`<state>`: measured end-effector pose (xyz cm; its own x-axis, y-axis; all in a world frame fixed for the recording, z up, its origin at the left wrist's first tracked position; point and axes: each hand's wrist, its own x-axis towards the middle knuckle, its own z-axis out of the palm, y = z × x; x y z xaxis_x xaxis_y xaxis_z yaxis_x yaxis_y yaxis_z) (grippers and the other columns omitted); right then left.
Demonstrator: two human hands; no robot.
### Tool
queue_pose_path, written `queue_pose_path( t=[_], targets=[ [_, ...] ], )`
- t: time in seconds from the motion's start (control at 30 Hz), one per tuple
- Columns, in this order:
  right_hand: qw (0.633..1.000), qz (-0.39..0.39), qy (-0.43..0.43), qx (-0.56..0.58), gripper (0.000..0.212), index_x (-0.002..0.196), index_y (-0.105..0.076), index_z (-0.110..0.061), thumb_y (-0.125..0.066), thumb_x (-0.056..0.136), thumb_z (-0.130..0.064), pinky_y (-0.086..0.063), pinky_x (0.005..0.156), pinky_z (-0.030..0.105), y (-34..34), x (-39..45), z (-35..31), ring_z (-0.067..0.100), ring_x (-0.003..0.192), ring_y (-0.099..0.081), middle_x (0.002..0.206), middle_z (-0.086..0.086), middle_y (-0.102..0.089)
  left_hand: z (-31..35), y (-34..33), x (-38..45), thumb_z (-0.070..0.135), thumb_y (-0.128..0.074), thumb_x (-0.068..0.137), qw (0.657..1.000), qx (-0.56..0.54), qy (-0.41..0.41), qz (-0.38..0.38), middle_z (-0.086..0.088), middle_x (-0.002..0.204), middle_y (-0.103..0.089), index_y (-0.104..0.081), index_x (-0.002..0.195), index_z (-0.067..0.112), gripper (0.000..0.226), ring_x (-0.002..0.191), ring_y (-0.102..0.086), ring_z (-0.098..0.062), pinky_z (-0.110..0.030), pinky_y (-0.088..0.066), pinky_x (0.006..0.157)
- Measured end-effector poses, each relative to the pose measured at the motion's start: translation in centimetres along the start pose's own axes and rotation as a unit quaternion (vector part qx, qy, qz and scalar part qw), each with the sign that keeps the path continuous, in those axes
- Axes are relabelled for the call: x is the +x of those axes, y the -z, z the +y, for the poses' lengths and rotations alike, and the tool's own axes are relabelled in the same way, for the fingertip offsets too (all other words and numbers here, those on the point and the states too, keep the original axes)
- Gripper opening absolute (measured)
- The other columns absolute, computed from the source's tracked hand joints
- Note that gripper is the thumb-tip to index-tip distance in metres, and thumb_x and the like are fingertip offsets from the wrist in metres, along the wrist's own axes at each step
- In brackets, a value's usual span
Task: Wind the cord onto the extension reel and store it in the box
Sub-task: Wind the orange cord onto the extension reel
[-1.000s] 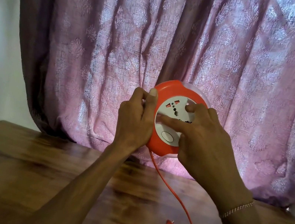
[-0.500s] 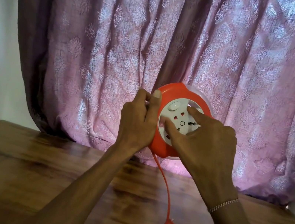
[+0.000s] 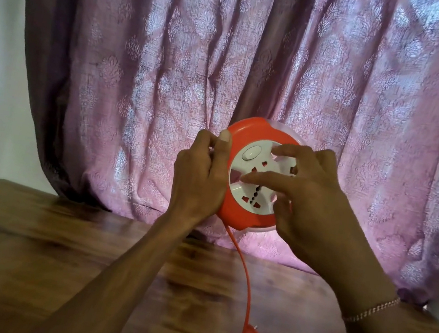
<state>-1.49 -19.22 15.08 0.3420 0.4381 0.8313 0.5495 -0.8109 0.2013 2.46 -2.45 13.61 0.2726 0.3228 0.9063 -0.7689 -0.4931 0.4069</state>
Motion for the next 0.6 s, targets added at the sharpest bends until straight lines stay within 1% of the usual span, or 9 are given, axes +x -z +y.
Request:
queue_pose_path(
  t=[0.07,0.13,0.2,0.23,0.33,0.37,0.43,0.5,0.6],
  targets=[
    [0.999,-0.030,0.000,-0.024,0.068,0.120,-0.065,-0.044,-0.061,0.071,0.004,-0.055,0.079,0.049,-0.3,0.0,-0.4,0.037,0.114,-0.042,0.138,0.009,-0.048,-0.2,0.0,0.1,0.037,-0.040,0.103,1.000,0.006,-0.004,0.003,0.013,0.055,-0.050,-0.044,0.076,0.019,0.032,0.055,-0.055,0.003,-0.010,-0.033,0.047],
    [0.998,-0.020,0.000,-0.053,0.063,0.123,-0.064,-0.044,-0.058,0.074,-0.004,-0.055,0.078,0.046,-0.6,0.0,-0.8,0.039,0.113,-0.045,0.138,0.011,-0.050,-0.4,0.0,0.1,0.037,-0.040,0.103,1.000,0.004,-0.002,0.001,0.012,0.056,-0.051,-0.045,0.077,0.019,0.032,0.055,-0.055,0.001,-0.011,-0.034,0.047],
    [0.997,0.000,-0.002,-0.075,0.056,0.121,-0.065,-0.045,-0.045,0.077,-0.016,-0.052,0.075,0.044,-0.7,0.0,-1.1,0.038,0.110,-0.048,0.134,0.011,-0.053,-0.5,0.0,0.1,0.040,-0.039,0.103,1.000,0.011,-0.004,0.002,0.011,0.057,-0.052,-0.045,0.078,0.019,0.033,0.056,-0.056,-0.003,-0.014,-0.036,0.047],
    [0.996,0.009,-0.005,-0.084,0.056,0.120,-0.065,-0.046,-0.044,0.077,-0.017,-0.052,0.074,0.044,-0.8,0.1,-1.2,0.037,0.108,-0.049,0.132,0.010,-0.054,-0.6,0.0,0.2,0.041,-0.038,0.102,1.000,0.013,-0.004,0.002,0.011,0.057,-0.053,-0.046,0.078,0.019,0.033,0.056,-0.056,-0.003,-0.015,-0.036,0.047],
    [0.995,0.031,-0.035,-0.083,0.059,0.122,-0.061,-0.050,-0.062,0.074,-0.015,-0.052,0.072,0.043,-1.3,0.0,-1.2,0.034,0.102,-0.052,0.121,0.010,-0.058,-0.6,-0.1,0.2,0.040,-0.039,0.102,1.000,0.012,-0.004,0.004,0.012,0.055,-0.050,-0.046,0.077,0.018,0.033,0.054,-0.054,-0.001,-0.011,-0.033,0.047],
    [0.995,0.033,-0.049,-0.078,0.060,0.124,-0.058,-0.051,-0.065,0.073,-0.020,-0.053,0.072,0.042,-1.3,0.0,-1.3,0.033,0.099,-0.054,0.116,0.009,-0.059,-0.5,-0.1,0.1,0.038,-0.040,0.102,1.000,0.011,-0.006,0.006,0.011,0.053,-0.049,-0.046,0.077,0.018,0.033,0.052,-0.053,-0.001,-0.011,-0.032,0.046],
    [0.994,0.040,-0.084,-0.066,0.060,0.128,-0.053,-0.054,-0.065,0.073,-0.035,-0.053,0.071,0.039,-1.1,-0.2,-1.7,0.030,0.094,-0.058,0.105,0.006,-0.062,-0.3,-0.2,0.0,0.037,-0.041,0.103,1.000,0.007,-0.008,0.004,0.010,0.051,-0.046,-0.045,0.077,0.017,0.033,0.049,-0.052,-0.001,-0.012,-0.030,0.045],
    [0.988,0.061,-0.130,-0.053,0.060,0.129,-0.052,-0.055,-0.065,0.071,-0.051,-0.053,0.071,0.038,-1.1,-0.2,-2.1,0.030,0.093,-0.064,0.103,0.003,-0.070,-0.1,-0.3,-0.1,0.035,-0.042,0.103,1.000,0.001,-0.008,-0.004,0.011,0.049,-0.045,-0.045,0.077,0.016,0.032,0.047,-0.052,0.001,-0.011,-0.030,0.043],
    [0.974,0.082,-0.211,-0.025,0.068,0.130,-0.054,-0.049,-0.058,0.066,-0.074,-0.055,0.076,0.040,-1.4,-0.2,-2.5,0.031,0.095,-0.067,0.102,-0.001,-0.075,0.0,-0.4,-0.2,0.036,-0.042,0.102,1.000,0.016,-0.021,-0.007,0.013,0.049,-0.044,-0.046,0.078,0.015,0.032,0.049,-0.052,0.004,-0.009,-0.032,0.044]
  ],
)
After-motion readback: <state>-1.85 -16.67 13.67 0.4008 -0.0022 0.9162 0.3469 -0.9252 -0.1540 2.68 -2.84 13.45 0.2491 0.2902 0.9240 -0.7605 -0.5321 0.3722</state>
